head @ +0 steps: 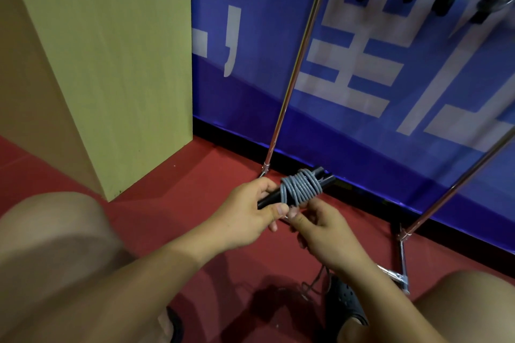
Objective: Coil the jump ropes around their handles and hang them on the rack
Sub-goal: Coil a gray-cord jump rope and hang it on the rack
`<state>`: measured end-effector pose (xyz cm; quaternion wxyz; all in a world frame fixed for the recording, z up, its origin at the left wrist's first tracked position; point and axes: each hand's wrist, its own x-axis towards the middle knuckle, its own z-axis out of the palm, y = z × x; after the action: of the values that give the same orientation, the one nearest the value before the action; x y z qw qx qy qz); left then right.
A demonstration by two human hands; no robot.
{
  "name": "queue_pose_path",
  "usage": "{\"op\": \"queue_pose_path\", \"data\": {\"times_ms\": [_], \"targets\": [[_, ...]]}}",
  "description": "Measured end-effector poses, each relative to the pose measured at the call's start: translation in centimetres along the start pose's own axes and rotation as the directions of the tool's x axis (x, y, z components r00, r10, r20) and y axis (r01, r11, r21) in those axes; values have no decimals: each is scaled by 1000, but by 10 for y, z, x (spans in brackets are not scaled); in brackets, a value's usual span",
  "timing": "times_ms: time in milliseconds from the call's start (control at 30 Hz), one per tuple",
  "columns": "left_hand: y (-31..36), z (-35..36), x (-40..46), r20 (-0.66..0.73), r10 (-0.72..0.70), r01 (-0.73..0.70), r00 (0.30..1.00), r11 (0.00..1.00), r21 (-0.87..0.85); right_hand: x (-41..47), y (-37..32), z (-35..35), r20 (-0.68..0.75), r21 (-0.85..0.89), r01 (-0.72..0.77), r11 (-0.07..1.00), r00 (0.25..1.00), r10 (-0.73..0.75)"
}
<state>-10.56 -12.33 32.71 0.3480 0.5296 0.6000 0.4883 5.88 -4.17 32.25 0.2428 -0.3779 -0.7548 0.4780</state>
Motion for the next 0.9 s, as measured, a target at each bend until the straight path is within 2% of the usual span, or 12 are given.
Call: {"op": "queue_pose_path", "data": {"times_ms": [100,300,433,567,800,900], "targets": [[-4,0,0,-82,-8,13,997,998,55,-2,5,1,19,-42,39,998,999,-39],[-4,-6,9,-260,-50,82,964,990,114,-3,7,1,93,-257,163,953,985,-143],[-10,-6,11,-288,-68,118,955,980,160,-5,1,3,62,-330,169,929,986,-158],[-17,-10,17,-338,-68,165,939,950,266,-5,0,-1,-3,-421,110,900,992,-123],[-18,-8,18,-338,-71,201,939,908,368,-5,1,-5,-57,-516,54,855,994,-97],[-20,-4,17,-319,-22,172,948,876,450,-6,4,-6,-69,-574,66,816,989,-128]]}}
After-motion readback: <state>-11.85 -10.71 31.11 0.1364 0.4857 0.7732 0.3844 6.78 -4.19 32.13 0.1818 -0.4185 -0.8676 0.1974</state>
